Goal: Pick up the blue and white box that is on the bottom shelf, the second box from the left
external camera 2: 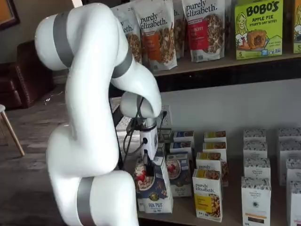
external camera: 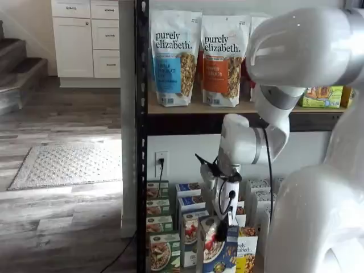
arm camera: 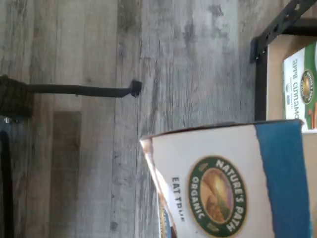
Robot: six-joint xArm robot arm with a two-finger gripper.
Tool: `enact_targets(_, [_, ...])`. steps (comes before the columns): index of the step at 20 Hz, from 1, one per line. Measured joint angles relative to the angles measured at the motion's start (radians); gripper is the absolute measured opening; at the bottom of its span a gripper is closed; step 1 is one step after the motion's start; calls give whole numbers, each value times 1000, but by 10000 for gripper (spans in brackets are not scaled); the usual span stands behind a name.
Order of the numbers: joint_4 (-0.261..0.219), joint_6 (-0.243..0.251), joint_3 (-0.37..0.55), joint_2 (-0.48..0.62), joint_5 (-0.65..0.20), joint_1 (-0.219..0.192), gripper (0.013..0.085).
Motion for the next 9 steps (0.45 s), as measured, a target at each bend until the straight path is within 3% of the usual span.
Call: enact_targets(9, [8,26,15,-201,139,12,370])
